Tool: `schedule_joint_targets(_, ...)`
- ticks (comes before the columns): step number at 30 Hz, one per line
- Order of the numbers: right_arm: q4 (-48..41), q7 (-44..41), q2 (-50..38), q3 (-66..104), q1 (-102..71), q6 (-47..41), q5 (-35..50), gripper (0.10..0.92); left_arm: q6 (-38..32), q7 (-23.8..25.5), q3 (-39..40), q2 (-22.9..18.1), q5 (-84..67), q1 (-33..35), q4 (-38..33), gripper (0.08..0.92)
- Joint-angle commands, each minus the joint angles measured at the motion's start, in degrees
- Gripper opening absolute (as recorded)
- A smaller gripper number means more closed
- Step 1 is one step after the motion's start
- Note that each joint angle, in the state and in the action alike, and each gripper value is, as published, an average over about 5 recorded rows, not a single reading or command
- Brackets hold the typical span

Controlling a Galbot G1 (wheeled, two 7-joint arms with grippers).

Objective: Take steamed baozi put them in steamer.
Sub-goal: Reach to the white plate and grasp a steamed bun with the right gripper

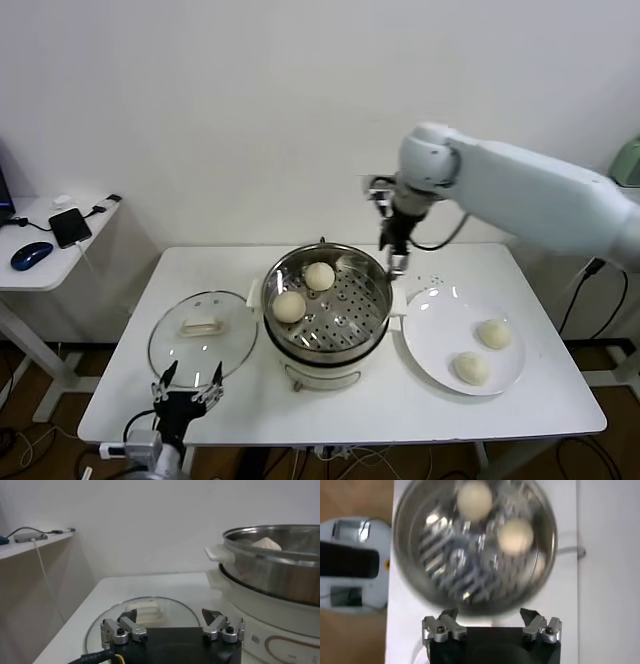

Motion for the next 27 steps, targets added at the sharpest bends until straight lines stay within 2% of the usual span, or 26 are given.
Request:
schedule_joint_targets(1,6.95,-5.57,-19.78,5.8,-8.77,12.97,-8.32,0.823,0.1,0.13,-0.07,0.11,-0.14,0.13,-0.07,0.823)
schedule_joint_targets(6,5.39,-7.09,-20.78,20.64,-27.9,17.87,-17.29,0.823,0.31,0.27,-0.17,0.24,0.08,0.86,-0.25,0.823)
schedule_joint_targets(10,4.21,-6.95,-19.09,26.33,-36.48,18.93,-21.71,0.823,0.42,0.31,-0.12,0.09,0.47,1.56,-0.37,0.823)
schedule_joint_targets(21,-0.02,-5.07,-13.17,31.65,-44.94,19.63,-27.0,0.823,0.66,0.32,0.09,-0.51,1.09,2.02,-0.36,0.823)
schedule_joint_targets(27,-3.29,-0.74,-9.96,33.15,-46.8,19.12,-27.77,0.823,0.57,0.25,0.03,-0.57,1.17,1.86,0.36,0.823)
